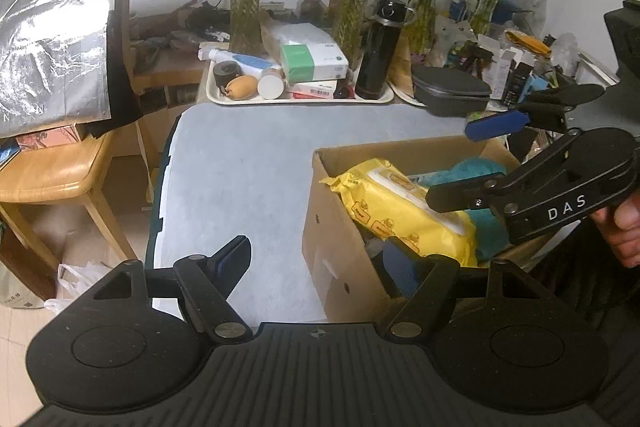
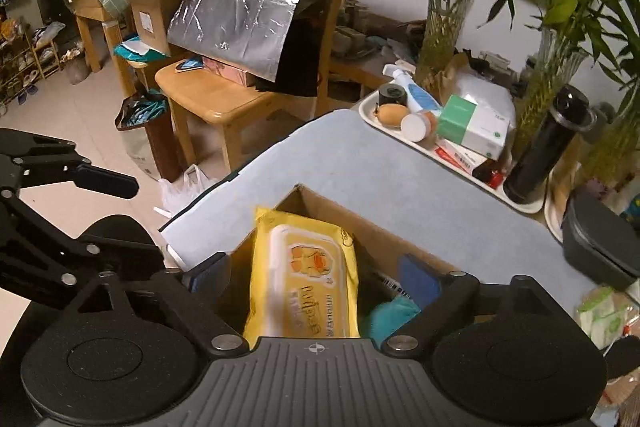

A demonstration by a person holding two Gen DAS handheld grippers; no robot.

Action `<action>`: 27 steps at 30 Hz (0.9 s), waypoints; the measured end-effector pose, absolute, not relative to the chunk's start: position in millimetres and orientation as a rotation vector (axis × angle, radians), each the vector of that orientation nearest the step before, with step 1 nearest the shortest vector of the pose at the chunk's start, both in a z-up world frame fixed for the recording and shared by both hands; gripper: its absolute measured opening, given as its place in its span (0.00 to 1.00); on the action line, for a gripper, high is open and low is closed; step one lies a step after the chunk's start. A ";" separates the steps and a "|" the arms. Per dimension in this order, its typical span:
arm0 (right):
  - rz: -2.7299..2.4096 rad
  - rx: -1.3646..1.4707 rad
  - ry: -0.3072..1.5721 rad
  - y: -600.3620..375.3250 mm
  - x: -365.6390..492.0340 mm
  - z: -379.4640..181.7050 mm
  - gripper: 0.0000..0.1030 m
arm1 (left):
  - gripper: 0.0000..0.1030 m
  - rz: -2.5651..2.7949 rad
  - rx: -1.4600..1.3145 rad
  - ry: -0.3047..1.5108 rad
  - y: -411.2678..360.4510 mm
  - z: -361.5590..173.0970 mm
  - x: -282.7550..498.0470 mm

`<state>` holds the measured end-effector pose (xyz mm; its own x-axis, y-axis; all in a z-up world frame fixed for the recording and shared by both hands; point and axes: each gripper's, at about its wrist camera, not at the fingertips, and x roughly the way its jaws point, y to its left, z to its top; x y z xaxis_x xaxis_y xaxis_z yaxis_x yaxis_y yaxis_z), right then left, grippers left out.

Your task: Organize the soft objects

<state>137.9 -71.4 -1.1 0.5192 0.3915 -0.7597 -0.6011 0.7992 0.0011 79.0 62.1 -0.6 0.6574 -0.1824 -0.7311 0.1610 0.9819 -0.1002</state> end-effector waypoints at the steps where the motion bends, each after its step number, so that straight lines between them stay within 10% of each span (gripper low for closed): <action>1: 0.594 -0.266 0.833 -74.7 137.6 -1.5 0.95 | 0.71 -0.196 -0.027 0.830 61.9 -0.7 78.9; 18: 0.399 -0.207 0.723 -145.4 111.7 14.7 1.00 | 0.71 -0.215 0.018 0.786 32.6 13.6 77.6; 27: 0.298 -0.162 0.699 -175.4 87.6 13.2 1.00 | 0.92 -0.183 0.019 0.715 14.2 22.3 71.0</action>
<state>87.6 -175.4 13.2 0.7257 0.2150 -0.6536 -0.3227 0.9453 -0.0474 71.0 14.2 22.3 0.7396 -0.1606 -0.6536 0.1735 0.9838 -0.0454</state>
